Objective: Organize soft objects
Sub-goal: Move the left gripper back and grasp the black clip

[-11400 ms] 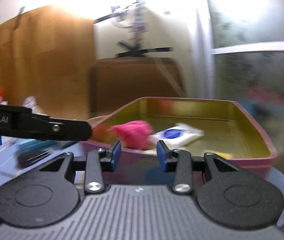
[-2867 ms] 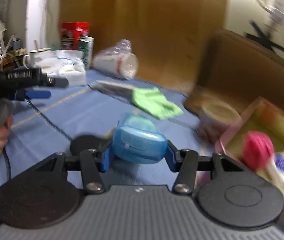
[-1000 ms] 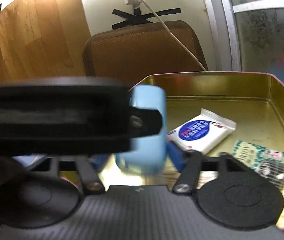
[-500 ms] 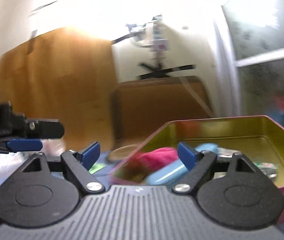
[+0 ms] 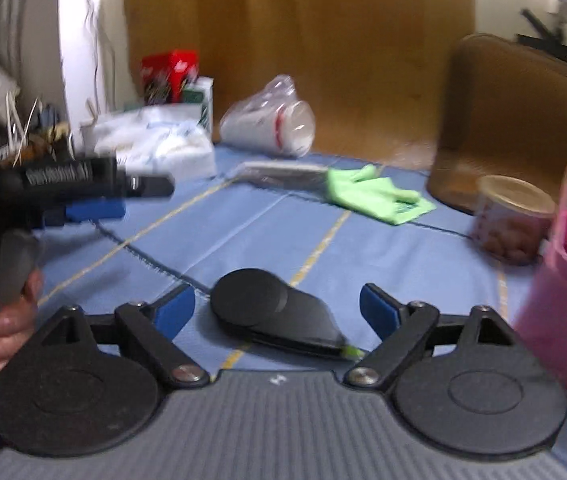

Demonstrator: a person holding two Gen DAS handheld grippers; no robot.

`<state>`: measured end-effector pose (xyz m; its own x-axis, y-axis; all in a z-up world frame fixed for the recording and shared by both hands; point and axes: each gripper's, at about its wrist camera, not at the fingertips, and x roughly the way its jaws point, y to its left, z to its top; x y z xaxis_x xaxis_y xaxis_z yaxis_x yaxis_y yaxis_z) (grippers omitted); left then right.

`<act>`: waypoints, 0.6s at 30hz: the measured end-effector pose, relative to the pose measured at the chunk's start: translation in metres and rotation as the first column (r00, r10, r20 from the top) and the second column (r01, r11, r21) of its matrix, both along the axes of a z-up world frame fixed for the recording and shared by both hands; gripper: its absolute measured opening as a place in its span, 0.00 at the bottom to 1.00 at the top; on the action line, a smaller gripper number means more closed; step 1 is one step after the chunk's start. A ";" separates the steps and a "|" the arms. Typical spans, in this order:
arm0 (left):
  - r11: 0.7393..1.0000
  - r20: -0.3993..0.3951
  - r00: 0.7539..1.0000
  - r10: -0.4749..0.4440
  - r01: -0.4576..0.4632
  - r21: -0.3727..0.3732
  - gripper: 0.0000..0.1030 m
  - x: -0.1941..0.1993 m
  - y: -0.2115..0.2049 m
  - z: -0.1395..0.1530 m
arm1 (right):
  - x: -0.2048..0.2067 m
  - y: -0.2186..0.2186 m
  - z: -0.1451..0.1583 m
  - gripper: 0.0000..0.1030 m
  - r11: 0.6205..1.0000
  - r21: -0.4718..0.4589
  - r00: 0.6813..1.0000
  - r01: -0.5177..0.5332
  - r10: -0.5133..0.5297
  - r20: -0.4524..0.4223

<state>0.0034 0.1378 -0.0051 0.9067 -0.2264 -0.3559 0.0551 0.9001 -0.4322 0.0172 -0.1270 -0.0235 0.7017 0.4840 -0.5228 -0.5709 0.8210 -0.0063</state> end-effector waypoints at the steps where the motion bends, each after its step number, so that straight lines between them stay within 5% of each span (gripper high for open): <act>1: 1.000 0.007 1.000 -0.009 0.009 -0.003 0.91 -0.001 0.000 0.001 | 0.001 0.005 -0.003 0.89 0.999 -0.036 1.000 0.004 -0.004 0.004; 5: 1.000 0.000 1.000 -0.028 0.028 -0.003 0.92 0.001 -0.002 0.000 | 0.003 -0.004 -0.012 0.88 1.000 -0.026 0.999 0.005 -0.006 -0.039; 7: 1.000 -0.004 1.000 -0.031 0.031 0.004 0.92 0.002 -0.004 -0.001 | 0.002 -0.008 -0.011 0.79 1.000 -0.020 0.999 -0.001 0.000 -0.036; 10: 0.999 0.000 0.999 -0.037 0.037 0.014 0.93 0.002 -0.005 -0.003 | -0.003 -0.011 -0.009 0.58 1.000 -0.011 0.999 -0.012 0.012 -0.031; 11: 0.999 0.000 0.999 -0.042 0.042 0.015 0.94 0.003 -0.006 -0.003 | -0.003 -0.010 -0.009 0.42 1.000 -0.002 0.999 -0.012 0.012 -0.033; 18: 0.987 -0.074 0.985 -0.157 0.155 -0.036 0.98 0.012 -0.008 -0.006 | -0.008 -0.019 -0.010 0.41 0.988 0.146 0.994 0.039 -0.023 -0.110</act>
<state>0.0154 0.1296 -0.0108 0.8299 -0.3742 -0.4138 0.1593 0.8698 -0.4670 0.0093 -0.1455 -0.0335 0.6613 0.5402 -0.5204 -0.5357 0.8258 0.1765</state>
